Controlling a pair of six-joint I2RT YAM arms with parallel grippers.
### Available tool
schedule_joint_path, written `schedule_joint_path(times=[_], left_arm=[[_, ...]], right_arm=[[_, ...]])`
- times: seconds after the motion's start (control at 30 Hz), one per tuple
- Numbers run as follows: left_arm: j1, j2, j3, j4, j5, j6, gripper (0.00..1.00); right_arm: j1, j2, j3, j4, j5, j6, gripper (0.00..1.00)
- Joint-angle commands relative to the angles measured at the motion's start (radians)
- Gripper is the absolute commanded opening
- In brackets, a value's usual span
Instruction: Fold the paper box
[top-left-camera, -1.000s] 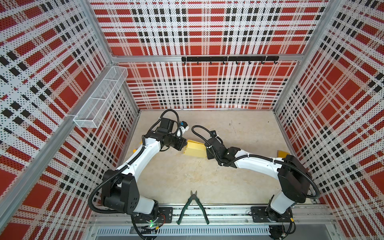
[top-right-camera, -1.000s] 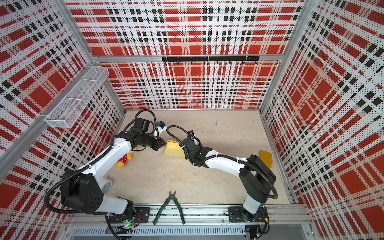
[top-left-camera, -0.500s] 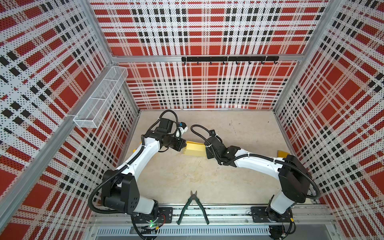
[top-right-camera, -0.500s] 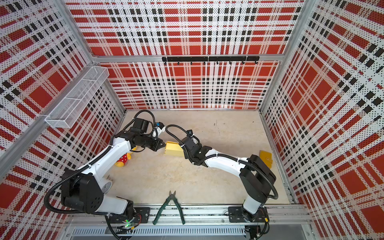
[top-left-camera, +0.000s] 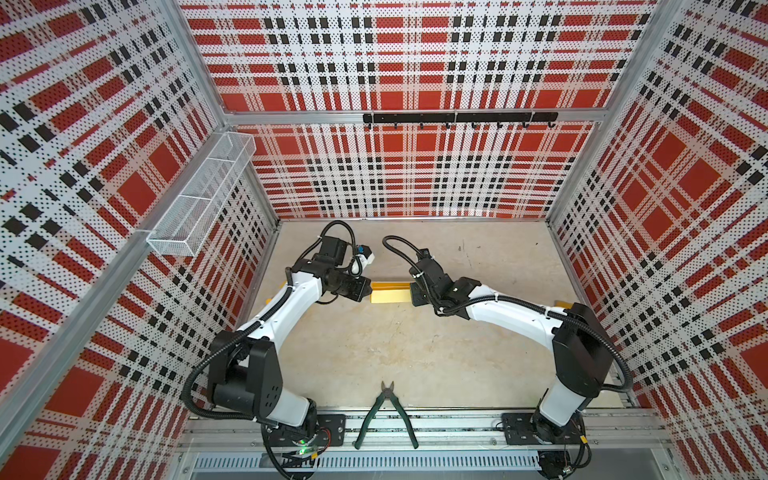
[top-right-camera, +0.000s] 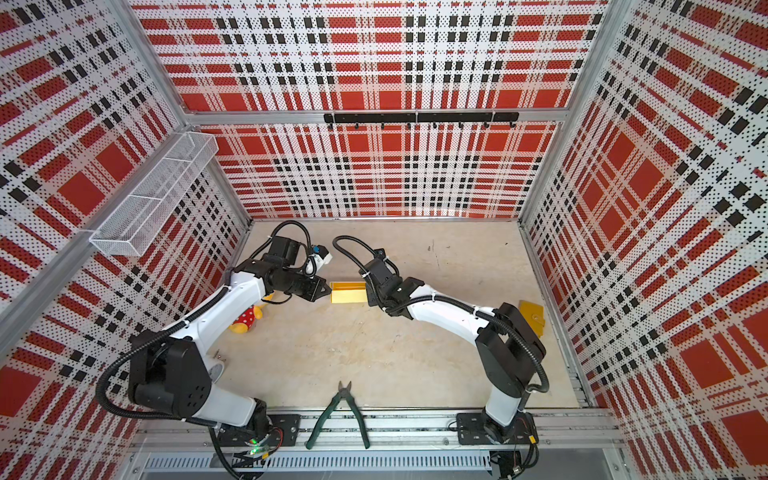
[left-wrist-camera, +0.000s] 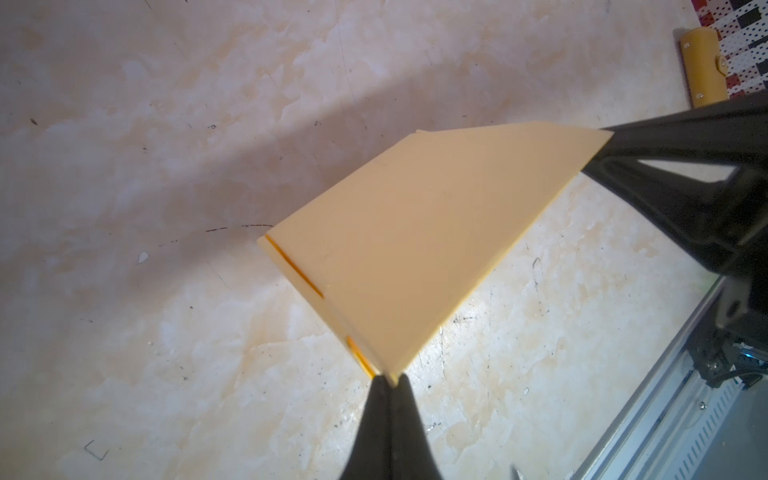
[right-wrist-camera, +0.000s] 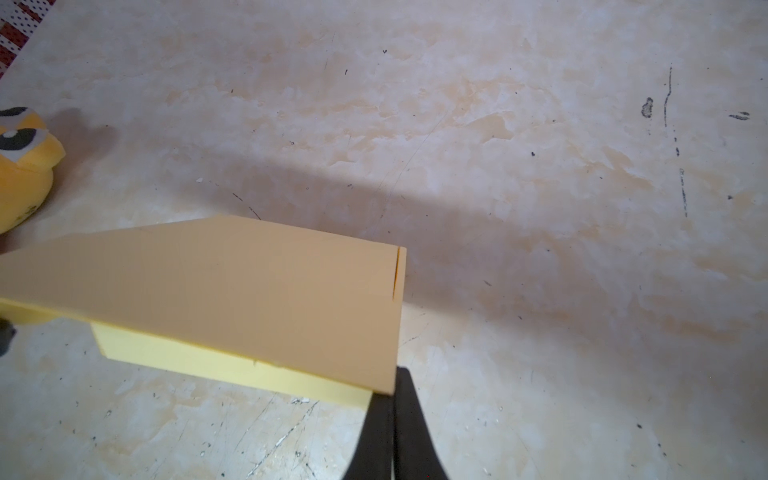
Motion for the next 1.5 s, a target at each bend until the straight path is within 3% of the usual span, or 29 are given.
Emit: schedule_joint_path(times=[0.0, 0.5, 0.67, 0.97, 1.47], left_arm=[[-0.002, 0.03, -0.007, 0.047, 0.059, -0.034, 0.02], [0.038, 0.089, 0.046, 0.076, 0.149, -0.153, 0.01], [0.059, 0.11, 0.048, 0.081, 0.146, -0.159, 0.0], [0.08, 0.189, 0.138, 0.045, 0.155, -0.156, 0.0], [0.097, 0.338, 0.311, -0.044, 0.128, -0.118, 0.0]], right_arm=[[0.011, 0.039, 0.031, 0.008, -0.067, 0.004, 0.0], [-0.037, 0.077, 0.099, -0.013, -0.117, -0.021, 0.0], [-0.065, 0.094, 0.142, -0.04, -0.135, -0.024, 0.0], [-0.134, 0.159, 0.268, -0.172, -0.265, -0.057, 0.0], [-0.205, 0.285, 0.47, -0.279, -0.328, -0.12, 0.0]])
